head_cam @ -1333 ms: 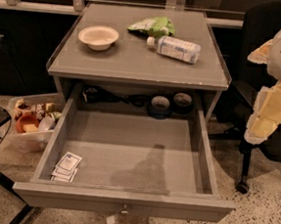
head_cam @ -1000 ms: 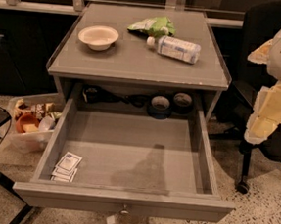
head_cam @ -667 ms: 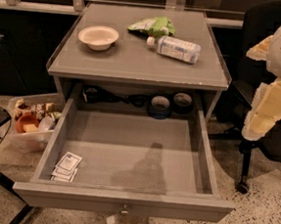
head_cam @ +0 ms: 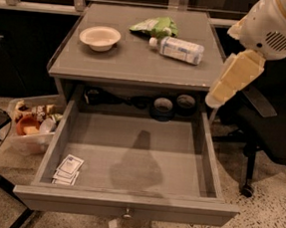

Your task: Place blue plastic bottle into top drawer

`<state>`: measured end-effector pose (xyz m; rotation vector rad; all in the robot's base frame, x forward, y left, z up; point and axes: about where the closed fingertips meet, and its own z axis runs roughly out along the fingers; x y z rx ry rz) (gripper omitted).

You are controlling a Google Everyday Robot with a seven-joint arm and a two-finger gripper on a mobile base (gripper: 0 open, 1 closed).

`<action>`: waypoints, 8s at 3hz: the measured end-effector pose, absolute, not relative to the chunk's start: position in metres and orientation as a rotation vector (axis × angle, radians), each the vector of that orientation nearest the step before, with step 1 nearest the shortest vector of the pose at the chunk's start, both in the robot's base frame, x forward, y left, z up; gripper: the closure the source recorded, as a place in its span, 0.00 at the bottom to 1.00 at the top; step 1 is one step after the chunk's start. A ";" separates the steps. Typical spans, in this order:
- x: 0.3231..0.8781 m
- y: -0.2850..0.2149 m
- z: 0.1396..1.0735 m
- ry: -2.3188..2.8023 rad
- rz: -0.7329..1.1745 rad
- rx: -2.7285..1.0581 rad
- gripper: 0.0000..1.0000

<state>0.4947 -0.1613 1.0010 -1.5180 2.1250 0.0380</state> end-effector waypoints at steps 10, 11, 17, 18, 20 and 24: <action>0.829 -0.136 0.899 2.189 0.070 -0.478 0.00; 0.844 -0.137 0.875 2.224 0.098 -0.450 0.00; 0.828 -0.120 0.865 2.287 0.271 -0.595 1.00; 0.795 -0.097 0.861 2.260 0.337 -0.840 1.00; 0.729 -0.096 0.872 2.112 0.299 -1.195 1.00; 0.565 -0.082 0.865 1.913 0.397 -1.565 1.00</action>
Offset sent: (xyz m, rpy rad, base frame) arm 0.0370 0.0273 0.0070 0.0995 -0.0123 -0.0771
